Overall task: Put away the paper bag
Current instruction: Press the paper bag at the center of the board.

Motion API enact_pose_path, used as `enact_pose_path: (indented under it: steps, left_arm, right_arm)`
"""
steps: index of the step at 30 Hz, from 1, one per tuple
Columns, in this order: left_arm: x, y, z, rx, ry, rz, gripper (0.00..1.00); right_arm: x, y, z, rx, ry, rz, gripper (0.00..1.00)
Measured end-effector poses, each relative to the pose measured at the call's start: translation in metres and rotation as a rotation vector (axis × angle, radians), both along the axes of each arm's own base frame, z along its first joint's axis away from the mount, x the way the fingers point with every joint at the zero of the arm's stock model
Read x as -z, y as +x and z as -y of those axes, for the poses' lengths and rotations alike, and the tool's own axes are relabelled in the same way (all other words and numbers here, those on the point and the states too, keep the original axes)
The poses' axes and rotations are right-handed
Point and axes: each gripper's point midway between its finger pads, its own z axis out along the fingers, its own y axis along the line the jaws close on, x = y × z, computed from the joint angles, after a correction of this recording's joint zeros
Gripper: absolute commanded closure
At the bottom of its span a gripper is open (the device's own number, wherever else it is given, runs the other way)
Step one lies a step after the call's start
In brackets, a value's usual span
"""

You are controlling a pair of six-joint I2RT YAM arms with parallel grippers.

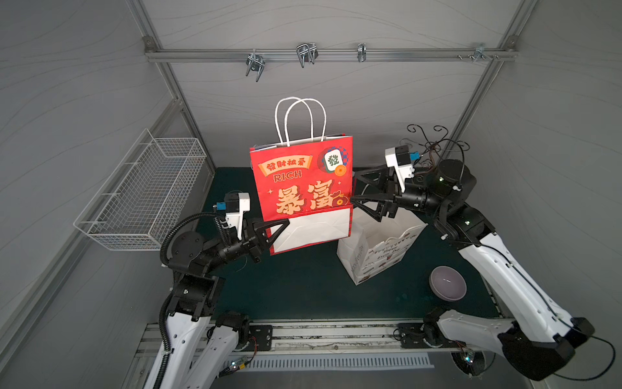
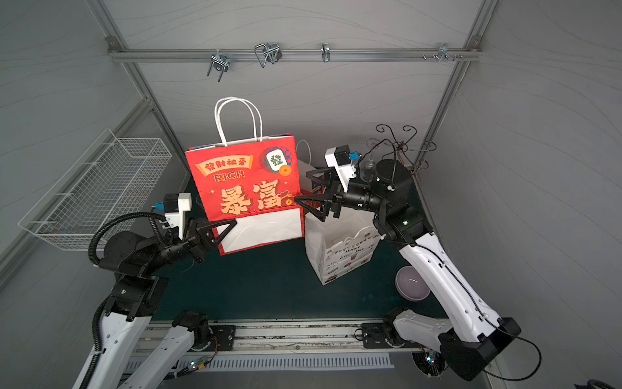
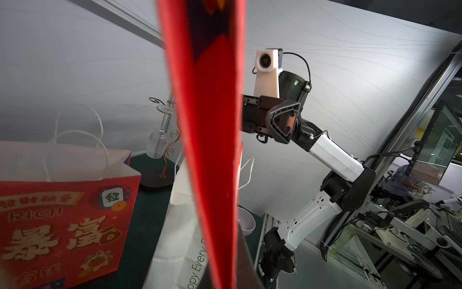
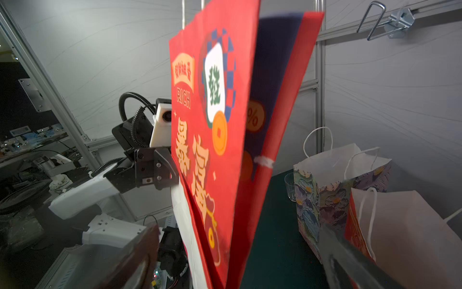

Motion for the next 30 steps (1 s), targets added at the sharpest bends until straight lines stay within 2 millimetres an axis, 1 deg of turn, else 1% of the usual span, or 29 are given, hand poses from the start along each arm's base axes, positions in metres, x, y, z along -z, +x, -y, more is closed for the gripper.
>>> enact_pose_path:
  steps: [2, 4, 6, 8, 11, 14, 15, 17, 20, 22, 23, 24, 25, 26, 27, 28, 30]
  left_arm:
    - [-0.006, 0.001, 0.0, -0.003, -0.01, 0.019, 1.0]
    - [-0.01, 0.004, 0.0, -0.006, -0.022, 0.026, 1.0]
    - [-0.013, 0.006, 0.0, -0.007, -0.029, 0.029, 1.0]
    - [-0.013, 0.007, 0.0, -0.007, -0.036, 0.023, 1.0]
    - [-0.015, 0.007, -0.001, -0.007, -0.042, 0.025, 1.0]
    - [-0.016, 0.006, -0.001, -0.005, -0.054, 0.02, 1.0]
    - [-0.017, 0.006, -0.001, -0.002, -0.059, 0.019, 1.0]
    - [-0.016, 0.006, -0.001, 0.003, -0.069, 0.009, 1.0]
    - [-0.015, 0.009, -0.001, 0.003, -0.082, -0.007, 1.0]
    - [-0.015, 0.01, -0.001, 0.004, -0.087, -0.011, 0.83]
    - [-0.016, 0.01, -0.001, 0.004, -0.089, -0.009, 0.77]
    - [-0.017, 0.01, -0.001, 0.002, -0.092, -0.009, 0.73]
    - [-0.017, 0.011, -0.002, -0.003, -0.094, -0.01, 0.72]
    - [-0.017, 0.011, -0.002, -0.005, -0.101, -0.017, 0.73]
    - [-0.018, 0.012, -0.003, -0.011, -0.104, -0.016, 0.76]
    - [-0.019, 0.013, -0.003, -0.015, -0.107, -0.014, 0.83]
    - [-0.021, 0.013, -0.004, -0.023, -0.113, -0.009, 0.99]
  right_arm:
    - [0.011, -0.007, -0.005, -0.043, -0.035, -0.023, 0.01]
    - [0.023, -0.016, -0.014, -0.106, -0.069, -0.048, 0.02]
    - [0.033, -0.026, -0.024, -0.172, -0.094, -0.068, 0.08]
    - [0.038, -0.032, -0.032, -0.215, -0.104, -0.077, 0.19]
    - [0.038, -0.036, -0.036, -0.242, -0.099, -0.08, 0.42]
    - [0.03, -0.036, -0.036, -0.248, -0.073, -0.058, 0.68]
    - [0.028, -0.036, -0.037, -0.249, -0.063, -0.055, 0.8]
    - [0.024, -0.035, -0.037, -0.249, -0.05, -0.051, 0.99]
    - [0.021, -0.035, -0.038, -0.254, -0.037, -0.06, 1.0]
    - [0.021, -0.035, -0.038, -0.256, -0.033, -0.064, 1.0]
    - [0.021, -0.035, -0.038, -0.257, -0.032, -0.068, 1.0]
    - [0.022, -0.035, -0.038, -0.258, -0.03, -0.068, 1.0]
    - [0.023, -0.034, -0.038, -0.259, -0.03, -0.072, 1.0]
    - [0.024, -0.034, -0.038, -0.262, -0.03, -0.078, 1.0]
    - [0.025, -0.034, -0.037, -0.266, -0.032, -0.088, 1.0]
    - [0.027, -0.033, -0.037, -0.267, -0.033, -0.094, 1.0]
    - [0.032, -0.031, -0.036, -0.27, -0.039, -0.112, 1.0]
